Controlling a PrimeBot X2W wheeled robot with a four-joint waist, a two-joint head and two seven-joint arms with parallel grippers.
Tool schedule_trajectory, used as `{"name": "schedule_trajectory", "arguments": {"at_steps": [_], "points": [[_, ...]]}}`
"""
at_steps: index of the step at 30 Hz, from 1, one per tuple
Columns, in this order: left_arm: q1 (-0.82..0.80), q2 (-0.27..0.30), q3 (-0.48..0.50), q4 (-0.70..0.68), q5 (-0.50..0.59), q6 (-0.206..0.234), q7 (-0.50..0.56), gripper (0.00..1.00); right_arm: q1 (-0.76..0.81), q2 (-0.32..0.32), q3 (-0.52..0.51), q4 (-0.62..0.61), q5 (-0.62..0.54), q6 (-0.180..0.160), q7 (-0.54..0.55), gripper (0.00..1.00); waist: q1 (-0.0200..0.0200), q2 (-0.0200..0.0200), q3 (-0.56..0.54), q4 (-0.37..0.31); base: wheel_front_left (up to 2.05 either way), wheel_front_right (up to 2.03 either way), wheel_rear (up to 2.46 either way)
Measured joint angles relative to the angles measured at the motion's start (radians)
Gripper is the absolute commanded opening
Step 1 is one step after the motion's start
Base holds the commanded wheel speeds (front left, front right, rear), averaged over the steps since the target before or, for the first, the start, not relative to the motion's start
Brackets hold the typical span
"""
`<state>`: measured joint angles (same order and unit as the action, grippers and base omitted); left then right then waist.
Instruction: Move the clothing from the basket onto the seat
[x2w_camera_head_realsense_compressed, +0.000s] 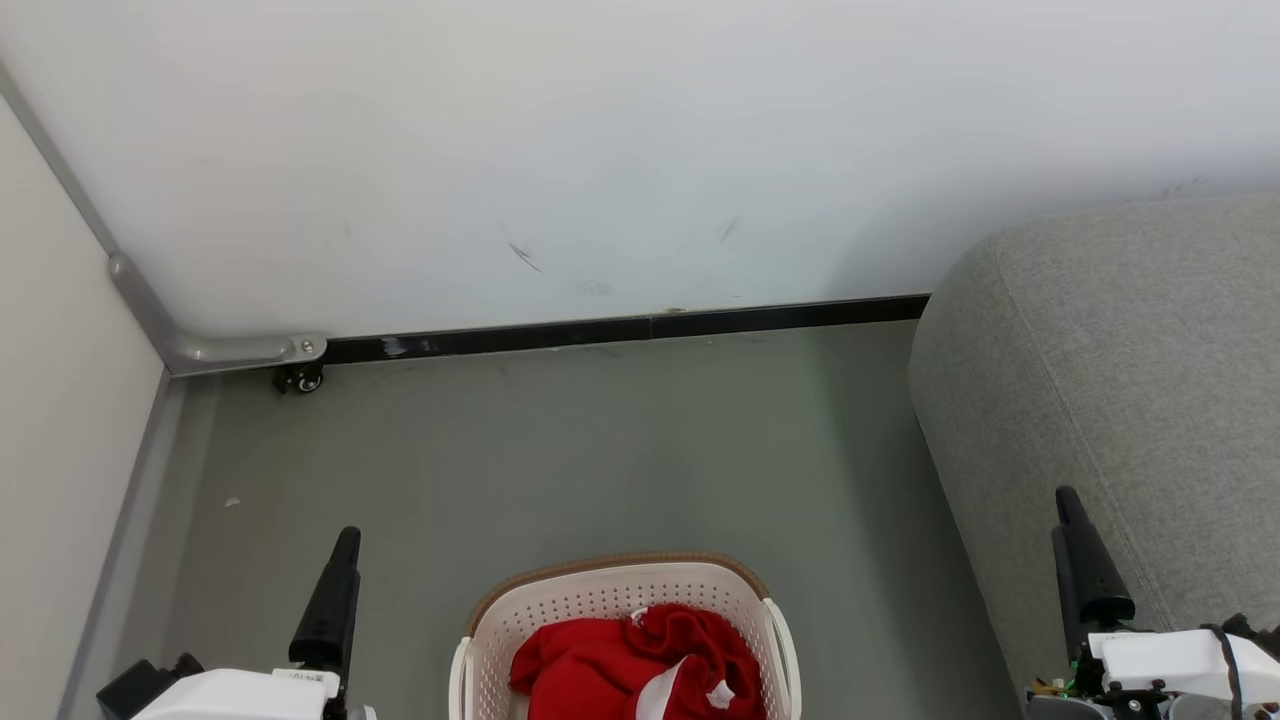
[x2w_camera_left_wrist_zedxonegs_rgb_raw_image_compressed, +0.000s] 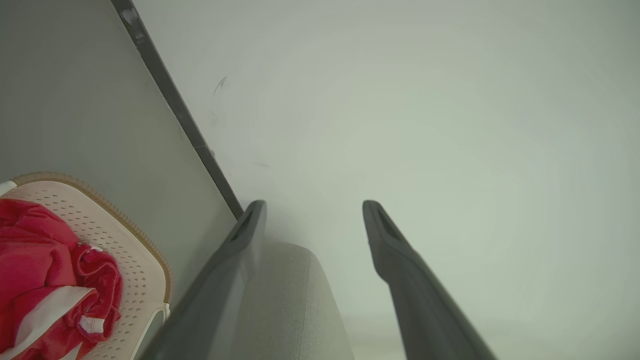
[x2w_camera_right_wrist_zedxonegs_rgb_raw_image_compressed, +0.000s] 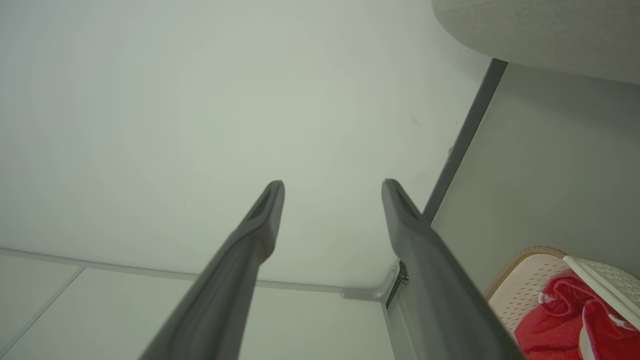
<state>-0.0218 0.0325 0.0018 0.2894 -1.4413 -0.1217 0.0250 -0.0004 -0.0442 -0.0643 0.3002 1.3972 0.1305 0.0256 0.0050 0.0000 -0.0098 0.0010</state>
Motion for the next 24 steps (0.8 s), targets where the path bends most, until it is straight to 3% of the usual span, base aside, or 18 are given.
{"name": "schedule_trajectory", "arguments": {"at_steps": [14,24], "points": [[0.0,0.028,-0.036,-0.04,0.233,0.027,-0.048,1.0,0.001,-0.011,0.004,-0.019,-0.235,0.0,-0.042,1.0,0.0109,0.0,-0.02,0.004,0.0,0.0,0.0],[0.0,0.045,-0.095,-0.069,0.435,0.061,-0.084,1.0,0.021,-0.01,0.016,-0.023,-0.43,0.0,-0.082,1.0,0.012,0.0001,-0.028,0.007,0.0,0.0,0.0]]}}
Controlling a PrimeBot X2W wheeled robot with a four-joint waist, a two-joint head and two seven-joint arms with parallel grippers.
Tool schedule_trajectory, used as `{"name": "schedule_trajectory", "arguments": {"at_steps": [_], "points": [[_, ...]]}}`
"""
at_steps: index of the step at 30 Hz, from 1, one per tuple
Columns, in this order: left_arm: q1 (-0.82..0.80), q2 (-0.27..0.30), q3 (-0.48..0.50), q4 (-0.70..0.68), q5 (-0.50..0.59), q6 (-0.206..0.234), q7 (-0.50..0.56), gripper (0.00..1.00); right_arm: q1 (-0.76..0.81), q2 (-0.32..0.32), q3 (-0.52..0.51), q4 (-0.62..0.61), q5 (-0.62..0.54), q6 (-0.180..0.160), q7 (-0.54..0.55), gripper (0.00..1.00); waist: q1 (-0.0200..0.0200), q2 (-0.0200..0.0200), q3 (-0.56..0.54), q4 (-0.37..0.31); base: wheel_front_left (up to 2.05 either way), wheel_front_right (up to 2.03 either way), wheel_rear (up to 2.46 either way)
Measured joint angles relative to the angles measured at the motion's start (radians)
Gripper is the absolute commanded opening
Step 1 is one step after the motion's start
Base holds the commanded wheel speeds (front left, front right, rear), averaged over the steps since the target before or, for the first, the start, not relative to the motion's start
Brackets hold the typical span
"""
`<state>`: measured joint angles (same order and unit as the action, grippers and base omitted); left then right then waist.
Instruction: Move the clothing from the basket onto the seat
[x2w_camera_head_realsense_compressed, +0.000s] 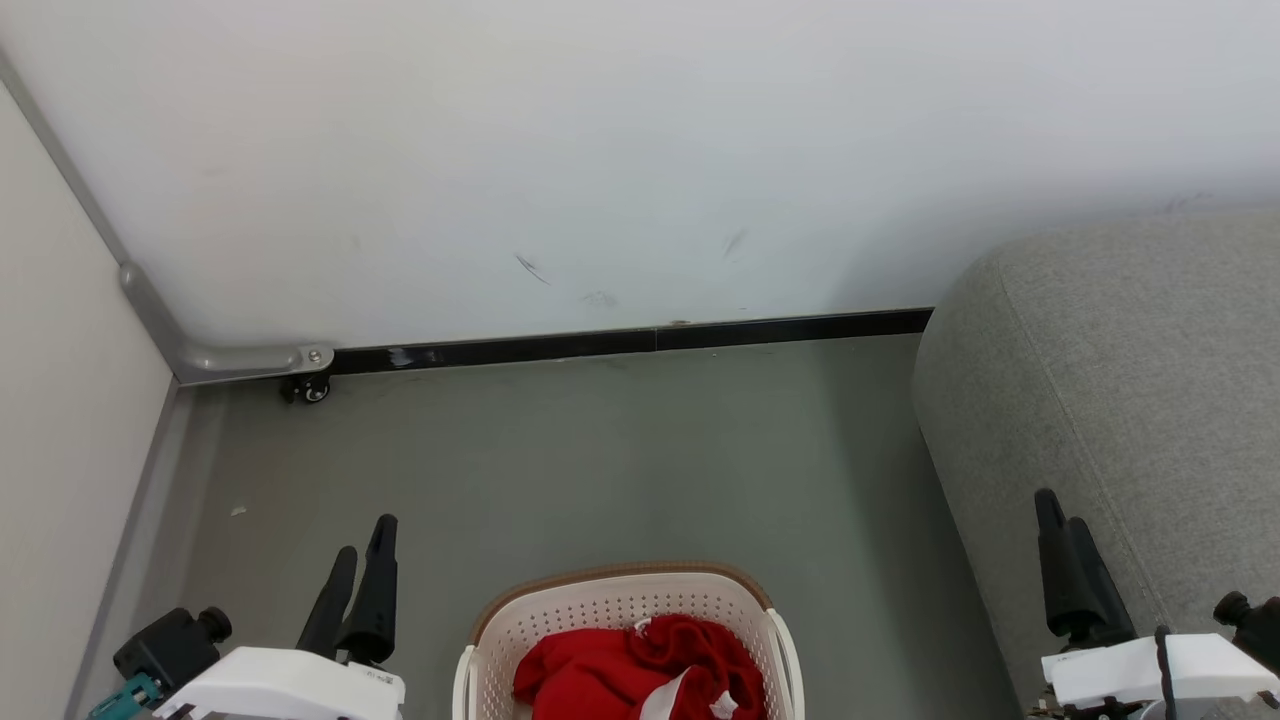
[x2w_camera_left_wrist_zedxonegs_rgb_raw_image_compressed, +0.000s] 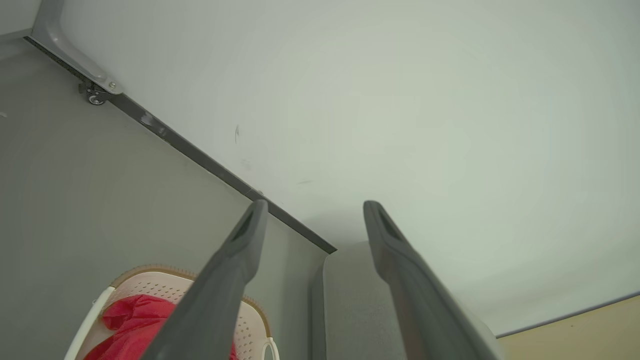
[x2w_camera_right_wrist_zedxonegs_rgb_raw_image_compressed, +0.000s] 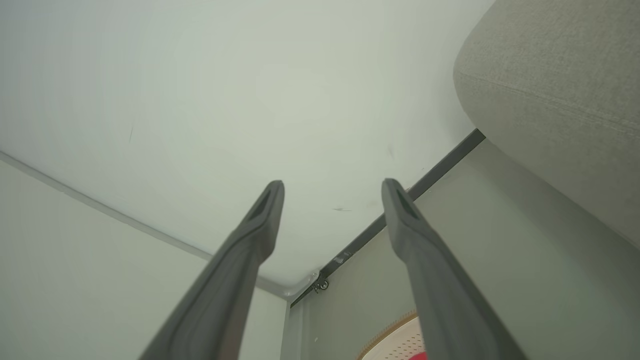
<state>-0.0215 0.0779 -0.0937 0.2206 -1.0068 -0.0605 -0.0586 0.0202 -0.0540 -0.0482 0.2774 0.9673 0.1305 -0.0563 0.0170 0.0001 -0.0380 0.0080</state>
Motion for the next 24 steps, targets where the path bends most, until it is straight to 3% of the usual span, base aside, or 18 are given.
{"name": "schedule_trajectory", "arguments": {"at_steps": [14,24], "points": [[0.021,0.013,-0.069,-0.005,0.265,0.061,-0.052,1.0,0.007,0.007,0.007,-0.007,-0.302,0.0,-0.023,1.0,-0.0122,0.0,0.004,0.005,0.0,0.0,0.0],[0.022,0.019,-0.101,0.005,0.419,0.102,-0.088,1.0,0.007,0.012,0.008,-0.009,-0.472,0.0,-0.033,1.0,-0.0155,0.0,0.007,0.008,0.0,0.0,0.0]]}}
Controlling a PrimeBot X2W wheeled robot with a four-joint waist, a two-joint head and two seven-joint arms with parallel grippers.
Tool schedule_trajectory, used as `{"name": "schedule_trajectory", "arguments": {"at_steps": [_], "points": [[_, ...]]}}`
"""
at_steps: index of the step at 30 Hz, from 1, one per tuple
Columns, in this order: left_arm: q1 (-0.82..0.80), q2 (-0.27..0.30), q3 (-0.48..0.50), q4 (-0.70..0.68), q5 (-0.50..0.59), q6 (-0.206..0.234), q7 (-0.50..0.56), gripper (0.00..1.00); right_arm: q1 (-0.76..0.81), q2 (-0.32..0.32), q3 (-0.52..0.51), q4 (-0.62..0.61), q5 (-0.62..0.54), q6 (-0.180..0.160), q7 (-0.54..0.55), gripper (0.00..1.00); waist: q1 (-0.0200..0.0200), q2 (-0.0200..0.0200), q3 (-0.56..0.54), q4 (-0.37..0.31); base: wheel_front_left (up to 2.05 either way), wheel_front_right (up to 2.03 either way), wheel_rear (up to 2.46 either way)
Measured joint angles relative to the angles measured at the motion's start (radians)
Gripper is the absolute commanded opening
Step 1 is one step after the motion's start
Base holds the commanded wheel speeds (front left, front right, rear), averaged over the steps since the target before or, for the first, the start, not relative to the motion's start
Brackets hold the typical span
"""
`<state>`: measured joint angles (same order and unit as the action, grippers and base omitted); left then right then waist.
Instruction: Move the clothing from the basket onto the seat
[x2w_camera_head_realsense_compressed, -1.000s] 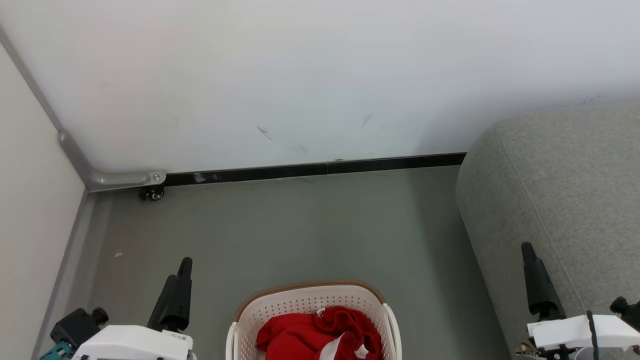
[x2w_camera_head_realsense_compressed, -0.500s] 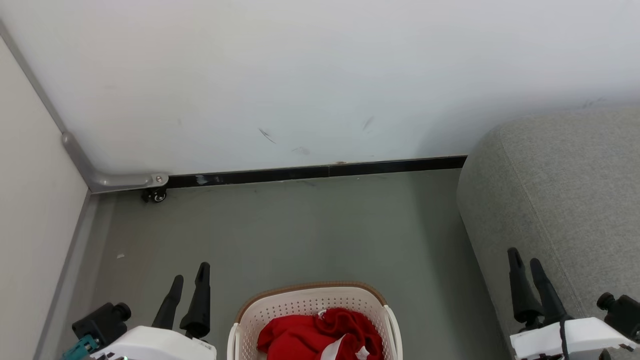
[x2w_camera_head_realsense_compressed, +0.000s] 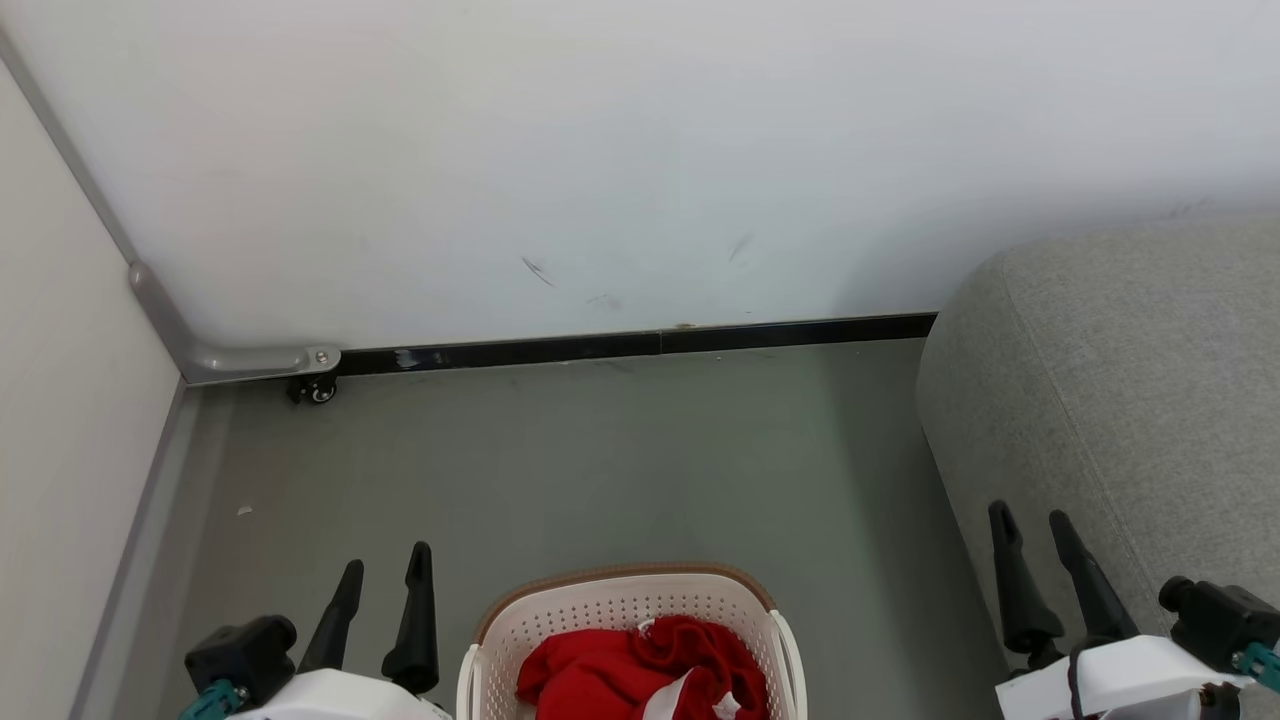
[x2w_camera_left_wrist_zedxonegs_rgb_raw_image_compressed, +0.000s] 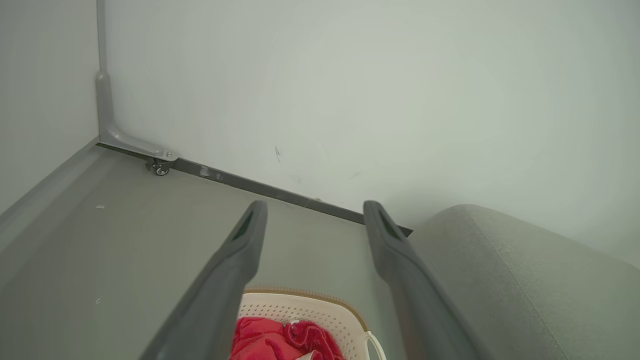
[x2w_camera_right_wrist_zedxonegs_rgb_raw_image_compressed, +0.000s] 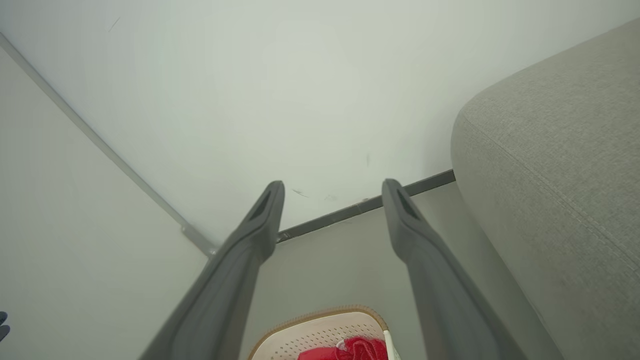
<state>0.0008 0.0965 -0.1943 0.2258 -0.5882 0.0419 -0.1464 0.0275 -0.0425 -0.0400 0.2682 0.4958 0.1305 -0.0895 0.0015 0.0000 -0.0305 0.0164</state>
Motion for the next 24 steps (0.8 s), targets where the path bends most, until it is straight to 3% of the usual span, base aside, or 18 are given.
{"name": "schedule_trajectory", "arguments": {"at_steps": [24], "points": [[0.016,0.004,-0.055,0.022,0.335,0.082,-0.087,1.0,0.014,0.002,0.011,0.002,-0.334,0.0,-0.033,1.0,-0.0008,0.0,-0.006,0.004,0.0,0.0,0.0]]}}
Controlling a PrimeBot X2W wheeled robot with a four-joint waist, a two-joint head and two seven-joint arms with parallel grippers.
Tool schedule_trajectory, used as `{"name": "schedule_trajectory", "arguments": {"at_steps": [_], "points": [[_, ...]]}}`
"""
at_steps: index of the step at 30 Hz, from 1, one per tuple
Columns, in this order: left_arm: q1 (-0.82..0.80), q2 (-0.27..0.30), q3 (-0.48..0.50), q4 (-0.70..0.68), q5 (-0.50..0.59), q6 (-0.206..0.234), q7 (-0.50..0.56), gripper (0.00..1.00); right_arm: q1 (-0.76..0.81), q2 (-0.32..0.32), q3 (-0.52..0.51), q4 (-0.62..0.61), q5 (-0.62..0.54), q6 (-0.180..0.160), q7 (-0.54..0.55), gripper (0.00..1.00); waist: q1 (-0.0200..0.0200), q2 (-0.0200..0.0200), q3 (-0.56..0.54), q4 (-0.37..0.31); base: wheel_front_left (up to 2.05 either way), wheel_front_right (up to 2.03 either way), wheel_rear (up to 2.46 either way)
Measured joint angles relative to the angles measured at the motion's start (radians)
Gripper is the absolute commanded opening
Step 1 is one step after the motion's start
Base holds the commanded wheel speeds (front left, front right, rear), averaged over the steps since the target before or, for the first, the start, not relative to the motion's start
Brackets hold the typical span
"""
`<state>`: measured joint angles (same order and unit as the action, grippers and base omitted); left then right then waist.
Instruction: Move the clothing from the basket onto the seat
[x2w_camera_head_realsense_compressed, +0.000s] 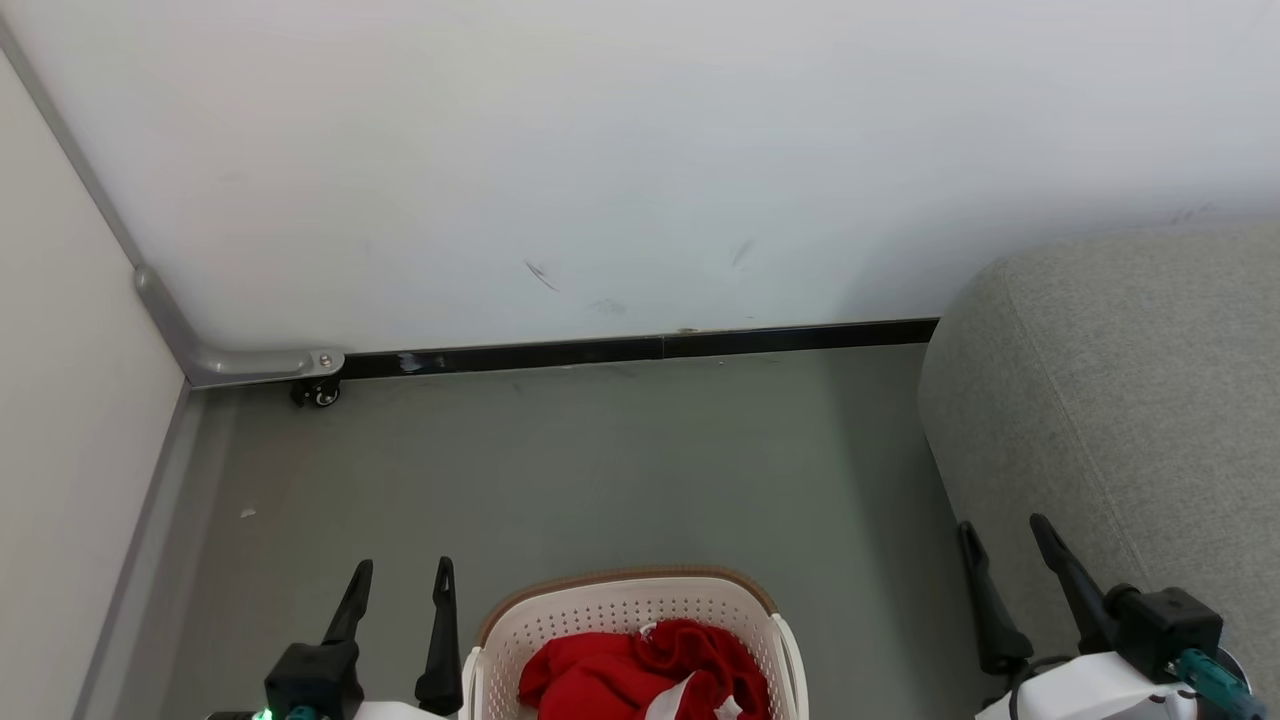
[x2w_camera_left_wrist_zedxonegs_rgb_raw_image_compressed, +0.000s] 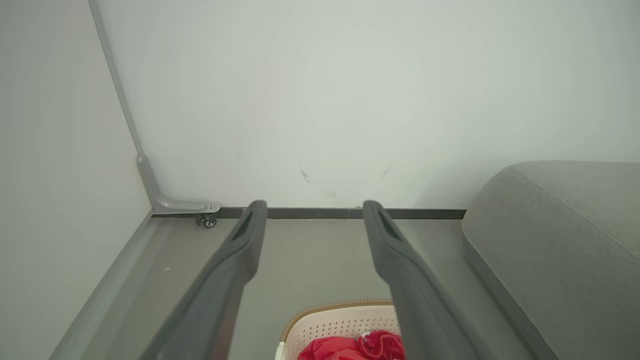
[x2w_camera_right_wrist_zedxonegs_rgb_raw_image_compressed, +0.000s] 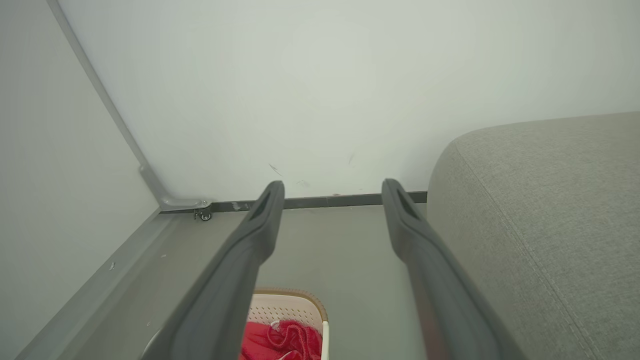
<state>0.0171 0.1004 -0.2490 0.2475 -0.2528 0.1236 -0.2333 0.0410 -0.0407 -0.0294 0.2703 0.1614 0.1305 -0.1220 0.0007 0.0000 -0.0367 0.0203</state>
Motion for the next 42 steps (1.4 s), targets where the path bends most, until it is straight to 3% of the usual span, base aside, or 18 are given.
{"name": "schedule_trajectory", "arguments": {"at_steps": [4,42], "points": [[0.0,0.0,-0.006,-0.002,0.049,0.009,-0.014,1.0,0.001,0.0,0.005,0.0,-0.047,0.0,-0.009,1.0,-0.0001,0.0,-0.002,0.001,0.0,0.0,0.0],[0.0,-0.013,0.02,0.005,0.058,-0.001,-0.014,1.0,0.011,0.0,0.039,0.001,-0.024,0.0,-0.021,1.0,-0.0003,0.0,-0.005,0.003,0.0,0.0,0.0]]}}
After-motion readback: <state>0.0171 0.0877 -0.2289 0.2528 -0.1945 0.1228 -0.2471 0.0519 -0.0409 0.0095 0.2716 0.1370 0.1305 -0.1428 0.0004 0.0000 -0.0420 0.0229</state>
